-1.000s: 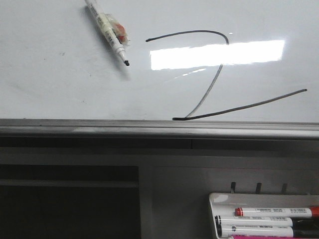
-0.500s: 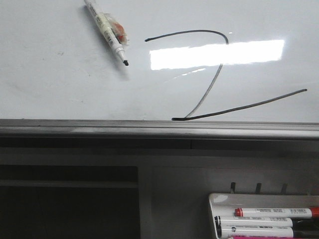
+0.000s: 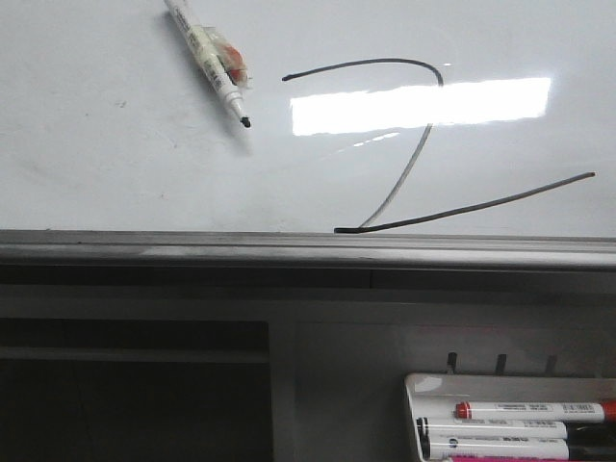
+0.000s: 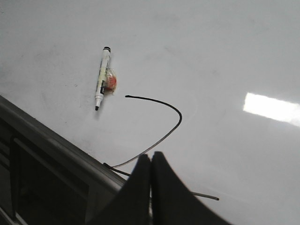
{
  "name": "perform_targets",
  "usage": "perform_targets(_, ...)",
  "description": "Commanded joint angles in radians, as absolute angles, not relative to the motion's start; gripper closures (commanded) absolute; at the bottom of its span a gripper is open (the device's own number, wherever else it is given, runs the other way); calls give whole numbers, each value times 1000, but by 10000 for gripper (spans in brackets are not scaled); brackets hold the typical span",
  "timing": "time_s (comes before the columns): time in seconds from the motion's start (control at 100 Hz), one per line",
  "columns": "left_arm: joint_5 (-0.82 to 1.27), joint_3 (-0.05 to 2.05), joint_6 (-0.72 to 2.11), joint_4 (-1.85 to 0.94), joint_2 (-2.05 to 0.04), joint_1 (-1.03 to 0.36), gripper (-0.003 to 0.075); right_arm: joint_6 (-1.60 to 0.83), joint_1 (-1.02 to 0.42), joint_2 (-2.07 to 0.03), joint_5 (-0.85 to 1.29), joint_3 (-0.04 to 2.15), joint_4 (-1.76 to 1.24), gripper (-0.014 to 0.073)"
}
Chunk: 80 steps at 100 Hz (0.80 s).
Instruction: Write number 2 on whiteboard
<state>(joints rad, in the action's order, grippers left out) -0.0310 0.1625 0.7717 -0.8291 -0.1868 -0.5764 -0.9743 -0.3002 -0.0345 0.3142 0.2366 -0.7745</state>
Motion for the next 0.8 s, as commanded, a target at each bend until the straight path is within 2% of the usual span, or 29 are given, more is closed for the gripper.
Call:
perform_targets(0.0,-96,148,613,-536,-139,-561,741,-970,-295,-46,246,262,-786,665)
perform_targets(0.09,-89,97,328,-205,-71,-513,741,-970,-295,-46,246,262,-786,664)
perform_targets(0.16,-83,61,215,-111,-26,-458,741,-970,-295,-46,246,262,-786,664)
perform_targets(0.33,-58,-11,198,-111,29,-310,741,-970,-295,-46,248,262,-786,665)
perform_targets(0.44,101,-11,198,-111,31,-241,741,-970,-295,-46,245,262,-786,665)
perform_targets(0.58,265,-11,198,-111,31,-229,741,-970,-295,-46,245,262,-786,665)
perform_targets(0.79,263,-11,198,-113,31,-229,741,-970,-295,-46,245,262,-786,664)
